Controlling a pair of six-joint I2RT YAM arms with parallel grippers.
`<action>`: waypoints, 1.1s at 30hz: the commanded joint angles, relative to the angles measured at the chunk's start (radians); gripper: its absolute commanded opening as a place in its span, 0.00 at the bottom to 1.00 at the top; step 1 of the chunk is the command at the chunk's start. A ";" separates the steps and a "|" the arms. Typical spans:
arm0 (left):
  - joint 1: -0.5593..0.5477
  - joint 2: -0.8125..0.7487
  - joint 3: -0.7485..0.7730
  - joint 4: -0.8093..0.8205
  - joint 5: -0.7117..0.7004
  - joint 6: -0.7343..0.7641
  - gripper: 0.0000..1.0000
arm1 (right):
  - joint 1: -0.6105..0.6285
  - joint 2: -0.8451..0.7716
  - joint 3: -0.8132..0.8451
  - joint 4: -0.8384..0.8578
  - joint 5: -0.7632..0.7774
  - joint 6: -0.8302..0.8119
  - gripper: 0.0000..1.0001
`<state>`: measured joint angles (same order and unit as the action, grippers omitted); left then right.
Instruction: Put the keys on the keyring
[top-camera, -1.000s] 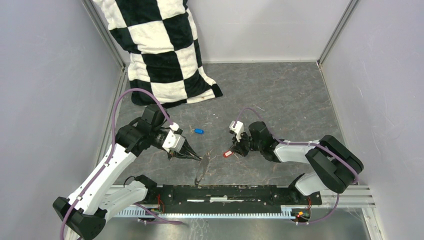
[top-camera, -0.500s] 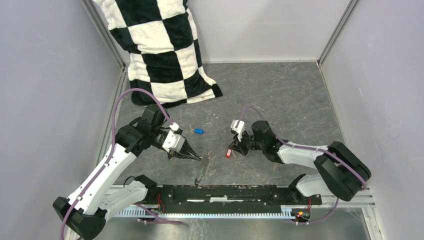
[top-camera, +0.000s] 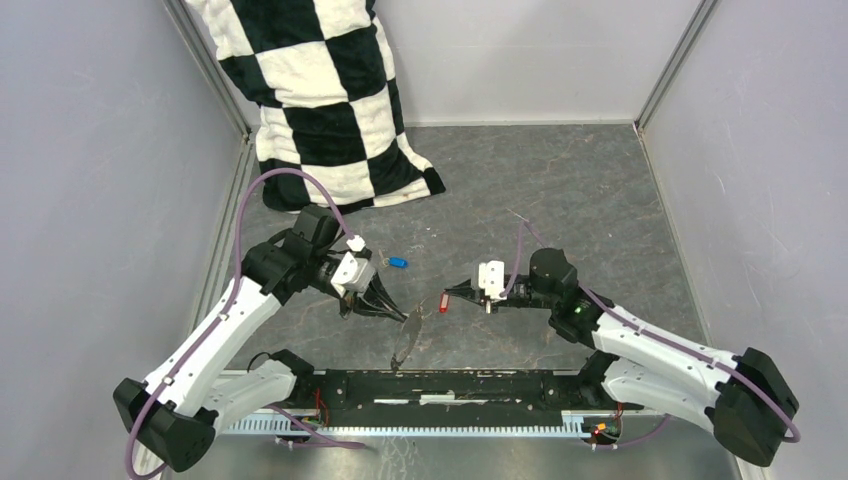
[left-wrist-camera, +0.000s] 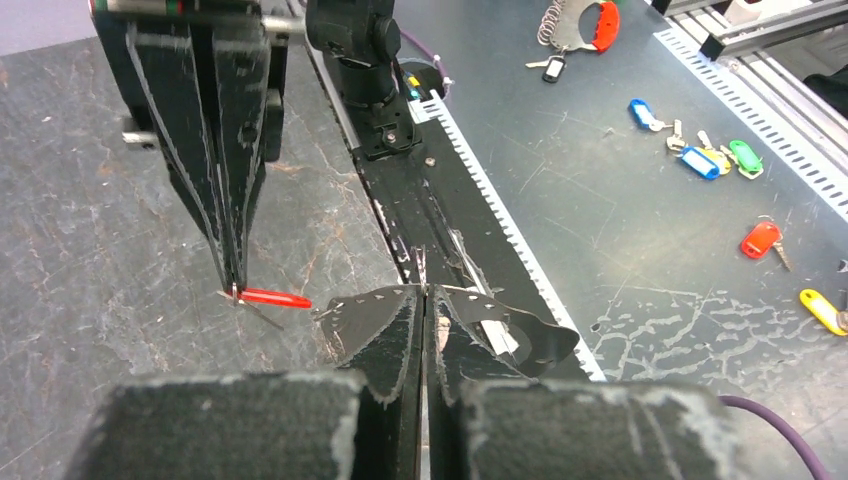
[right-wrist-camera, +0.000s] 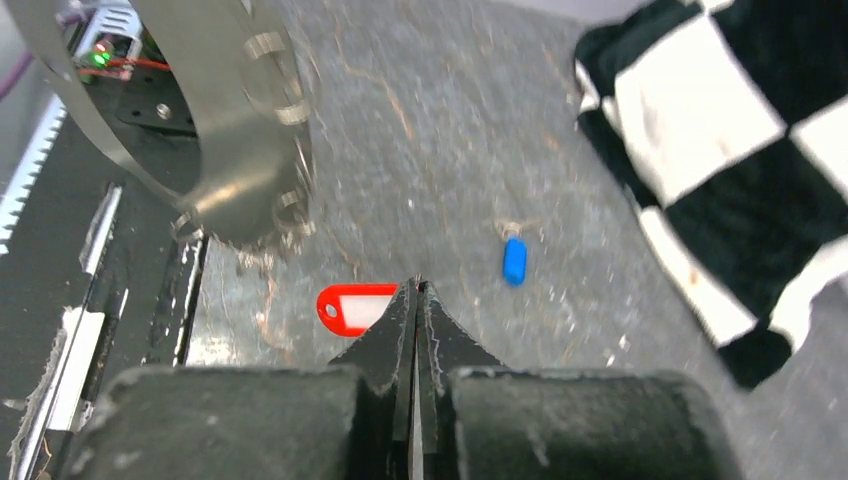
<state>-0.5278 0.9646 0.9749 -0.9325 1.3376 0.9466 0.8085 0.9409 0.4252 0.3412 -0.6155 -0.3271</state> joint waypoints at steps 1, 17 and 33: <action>0.003 0.001 0.040 0.025 0.075 -0.064 0.02 | 0.061 -0.030 0.148 -0.106 -0.059 -0.155 0.00; 0.003 -0.017 0.087 0.024 0.126 -0.115 0.02 | 0.209 -0.024 0.362 -0.284 -0.089 -0.303 0.00; 0.003 -0.013 0.114 0.032 0.143 -0.106 0.02 | 0.295 -0.020 0.425 -0.281 -0.070 -0.344 0.00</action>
<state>-0.5278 0.9569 1.0359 -0.9276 1.4193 0.8742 1.0832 0.9195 0.7959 0.0425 -0.6914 -0.6388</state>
